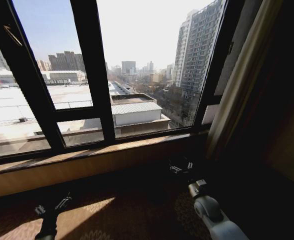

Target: Open the curtains by pulling them apart, changing their state from closed to fully open.

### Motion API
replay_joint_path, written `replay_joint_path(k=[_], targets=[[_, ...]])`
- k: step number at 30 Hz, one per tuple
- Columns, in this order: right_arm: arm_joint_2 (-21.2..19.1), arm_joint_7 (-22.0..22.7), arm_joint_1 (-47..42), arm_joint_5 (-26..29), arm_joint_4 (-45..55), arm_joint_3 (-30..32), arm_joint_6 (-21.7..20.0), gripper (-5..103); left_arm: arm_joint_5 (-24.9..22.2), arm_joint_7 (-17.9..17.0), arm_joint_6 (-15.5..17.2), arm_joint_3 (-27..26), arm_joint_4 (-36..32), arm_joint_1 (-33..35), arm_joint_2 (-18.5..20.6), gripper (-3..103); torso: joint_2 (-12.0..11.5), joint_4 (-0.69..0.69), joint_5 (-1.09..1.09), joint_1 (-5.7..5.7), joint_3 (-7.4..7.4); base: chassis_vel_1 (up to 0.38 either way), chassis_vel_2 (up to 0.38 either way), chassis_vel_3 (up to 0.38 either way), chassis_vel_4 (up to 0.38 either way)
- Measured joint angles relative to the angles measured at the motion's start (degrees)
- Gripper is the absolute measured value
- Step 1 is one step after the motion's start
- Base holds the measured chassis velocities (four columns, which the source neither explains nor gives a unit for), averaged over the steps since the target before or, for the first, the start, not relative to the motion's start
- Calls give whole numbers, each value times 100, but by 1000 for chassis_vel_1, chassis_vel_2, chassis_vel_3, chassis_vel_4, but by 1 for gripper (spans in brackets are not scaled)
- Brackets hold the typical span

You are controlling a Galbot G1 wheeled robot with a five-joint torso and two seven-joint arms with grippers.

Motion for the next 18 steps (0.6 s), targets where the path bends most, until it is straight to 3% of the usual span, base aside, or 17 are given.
replay_joint_path(k=[18], targets=[[0, 0, 0, 0, 0, 0, 0, 100, 0, -2, 0, 0, 0, 2, 0, 100, 3, -1, 2, -4, -1, 76, -74, -77, 80]])
